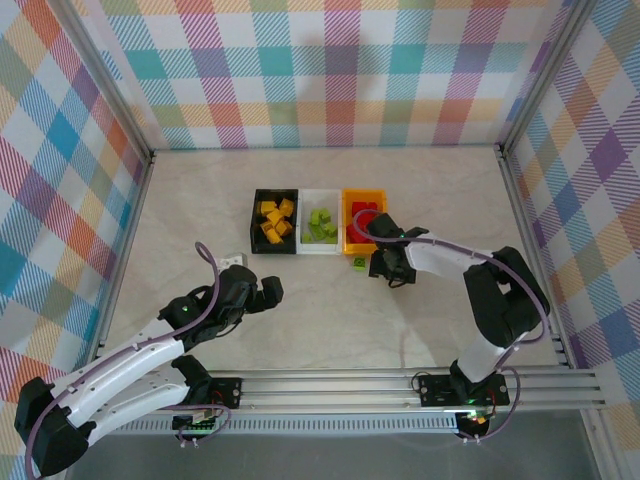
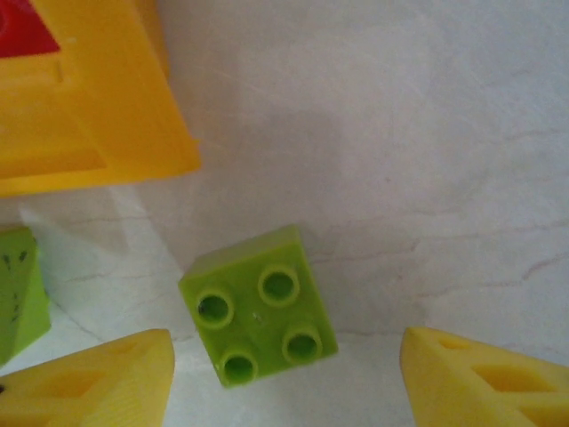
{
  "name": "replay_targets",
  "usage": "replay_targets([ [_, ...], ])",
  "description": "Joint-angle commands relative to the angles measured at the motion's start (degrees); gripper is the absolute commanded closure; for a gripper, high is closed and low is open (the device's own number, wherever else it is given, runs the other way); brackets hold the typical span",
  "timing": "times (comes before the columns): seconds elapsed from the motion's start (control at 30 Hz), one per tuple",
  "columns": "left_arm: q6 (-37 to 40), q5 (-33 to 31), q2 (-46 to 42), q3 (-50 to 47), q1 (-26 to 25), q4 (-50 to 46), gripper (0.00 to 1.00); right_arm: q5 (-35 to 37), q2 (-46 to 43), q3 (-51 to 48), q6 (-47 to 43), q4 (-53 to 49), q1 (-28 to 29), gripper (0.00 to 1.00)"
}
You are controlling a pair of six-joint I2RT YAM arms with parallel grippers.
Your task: Sort the legos into containers by color
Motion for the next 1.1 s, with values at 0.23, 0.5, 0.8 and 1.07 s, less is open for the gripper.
replay_targets([
  [0.23, -0.4, 1.2, -0.1, -0.5, -0.2, 0.5, 0.00, -4.8, -2.0, 0.1, -2.9, 4.8, -0.3, 0.66],
  [0.5, 0.2, 2.3, 0.7, -0.6, -0.3, 1.8, 0.00, -9.5, -11.1, 6.3, -4.6, 4.6, 4.5, 0.69],
  [0.8, 1.1, 3.9, 3.5, 0.9, -0.5, 2.7, 0.00, -11.8, 5.6, 27.6, -5.5, 5.9, 5.2, 0.64],
  [1.07, 4.0, 3.6, 10.6, 5.4, -3.1, 4.5, 0.00, -8.8, 17.0, 44.2, -4.8, -0.4, 4.7, 0.31],
])
